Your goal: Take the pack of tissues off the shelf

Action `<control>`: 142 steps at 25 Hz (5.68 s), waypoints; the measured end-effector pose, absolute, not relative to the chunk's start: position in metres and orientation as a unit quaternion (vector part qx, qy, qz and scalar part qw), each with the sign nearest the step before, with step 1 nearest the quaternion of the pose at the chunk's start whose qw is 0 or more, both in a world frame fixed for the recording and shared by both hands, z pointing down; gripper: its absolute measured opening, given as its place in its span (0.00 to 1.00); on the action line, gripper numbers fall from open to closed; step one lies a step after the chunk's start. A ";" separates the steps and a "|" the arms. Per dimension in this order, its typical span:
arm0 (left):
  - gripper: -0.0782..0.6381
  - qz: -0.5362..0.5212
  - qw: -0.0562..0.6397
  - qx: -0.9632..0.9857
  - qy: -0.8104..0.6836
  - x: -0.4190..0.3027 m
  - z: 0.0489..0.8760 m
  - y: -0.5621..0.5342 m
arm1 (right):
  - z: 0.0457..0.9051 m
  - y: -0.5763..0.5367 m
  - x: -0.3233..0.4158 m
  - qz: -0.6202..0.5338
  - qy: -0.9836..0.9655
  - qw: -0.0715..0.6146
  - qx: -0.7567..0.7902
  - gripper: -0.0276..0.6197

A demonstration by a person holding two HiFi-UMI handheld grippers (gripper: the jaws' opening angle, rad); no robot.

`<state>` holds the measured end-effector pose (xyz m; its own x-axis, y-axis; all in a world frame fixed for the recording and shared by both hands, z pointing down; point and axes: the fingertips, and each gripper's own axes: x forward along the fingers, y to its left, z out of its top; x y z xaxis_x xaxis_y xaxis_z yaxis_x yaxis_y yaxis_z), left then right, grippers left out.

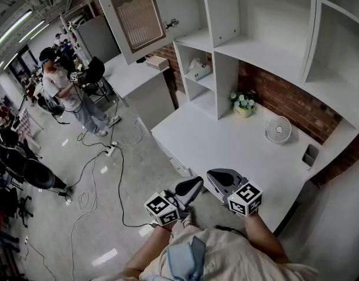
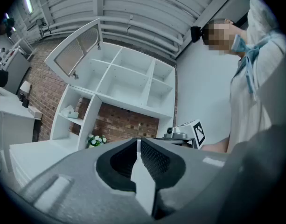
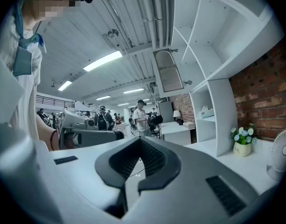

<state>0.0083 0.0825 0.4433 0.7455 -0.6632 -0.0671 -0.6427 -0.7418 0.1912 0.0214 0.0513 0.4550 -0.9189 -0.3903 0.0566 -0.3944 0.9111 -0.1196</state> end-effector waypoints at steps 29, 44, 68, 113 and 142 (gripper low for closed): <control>0.12 -0.055 0.103 0.929 -0.350 0.018 0.456 0.045 | 0.462 0.017 0.034 0.117 -0.973 -0.023 0.199 0.07; 0.12 -0.060 0.117 0.927 -0.350 -0.009 0.460 -0.012 | 0.465 -0.038 0.012 0.134 -0.968 -0.024 0.210 0.07; 0.17 -0.055 0.097 0.945 -0.308 -0.084 0.457 -0.136 | 0.458 -0.144 -0.052 0.130 -0.954 -0.008 0.269 0.07; 0.52 0.102 -0.008 0.905 -0.413 -0.151 0.474 -0.396 | 0.465 -0.249 -0.068 0.116 -0.915 0.011 0.385 0.07; 0.57 0.170 -0.037 0.875 -0.451 -0.149 0.471 -0.523 | 0.478 -0.293 -0.072 0.126 -0.904 0.026 0.408 0.07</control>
<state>-0.1490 -0.5228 0.4707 0.5355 -0.8018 0.2653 -0.7767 -0.5909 -0.2182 -0.0723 -0.2929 0.4778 -0.6661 -0.7304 0.1510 -0.7438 0.6355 -0.2070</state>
